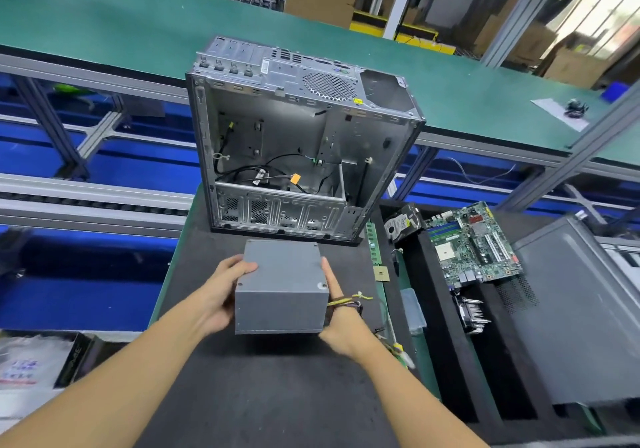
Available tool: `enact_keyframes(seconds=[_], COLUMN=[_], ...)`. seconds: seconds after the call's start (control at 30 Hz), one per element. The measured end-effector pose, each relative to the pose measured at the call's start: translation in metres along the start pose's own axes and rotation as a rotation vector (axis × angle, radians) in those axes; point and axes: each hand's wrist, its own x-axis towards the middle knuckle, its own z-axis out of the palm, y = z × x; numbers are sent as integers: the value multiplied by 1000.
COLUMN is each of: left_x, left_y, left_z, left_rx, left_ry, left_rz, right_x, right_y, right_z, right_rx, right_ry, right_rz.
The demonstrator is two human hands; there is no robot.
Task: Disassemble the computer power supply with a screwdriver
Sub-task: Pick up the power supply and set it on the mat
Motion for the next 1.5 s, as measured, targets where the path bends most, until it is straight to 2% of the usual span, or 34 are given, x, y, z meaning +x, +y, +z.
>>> enact_keyframes(seconds=[0.07, 0.13, 0.2, 0.3, 0.37, 0.4, 0.63, 0.77, 0.87, 0.93, 1.0, 1.07, 1.17, 1.23, 1.27, 1.33, 1.4, 1.5], left_x=[0, 1, 0, 1, 2, 1, -12, -17, -25, -29, -31, -30, -18, -12, -9, -3, 0, -1], left_y=[-3, -6, -12, -26, -33, -35, -32, -21, -14, -12, -14, -14, -15, -14, -15, -19, -25, -30], left_z=[2, 4, 4, 0, -8, -13, -26, -24, -21, -18, -15, -14, -15, -11, -8, 0, 5, 7], left_rx=[4, 7, 2, -3, 36, 64, 378, 837, 1251, 1394, 1376, 1426, 1410, 1275, 1254, 1269, 1234, 1136], left_ry=[-27, -66, -81, -117, -153, -152, 31, 134, 101, 7, -116, -99, 85, 24, -27, -85, -73, -39], left_rz=[49, 86, 107, 118, 119, 117, 18, 11, -29, -151, -326, -315, 37, 266, 317, 276, 182, 170], right_x=[-3, -5, -7, -1, 5, 7, 29, 40, 52, 56, 58, 58, 56, 51, 48, 46, 47, 50], right_y=[7, 12, 16, 17, 15, 14, 14, 9, 7, 7, 9, 12, 16, 18, 20, 19, 15, 10], right_z=[-4, -6, -1, 9, 10, 10, 11, 5, 1, 3, 10, 15, 16, 17, 19, 23, 24, 22], right_rx=[-70, 10, 354, 942, 1111, 1121, 936, 780, 692, 627, 580, 504, 359, 281, 266, 307, 324, 302], right_ry=[-42, -76, -47, 103, 164, 167, 371, 326, 261, 203, 185, 228, 299, 275, 251, 254, 297, 345], right_rz=[95, 235, 308, 332, 330, 342, 457, 468, 494, 524, 542, 525, 484, 516, 547, 596, 595, 553])
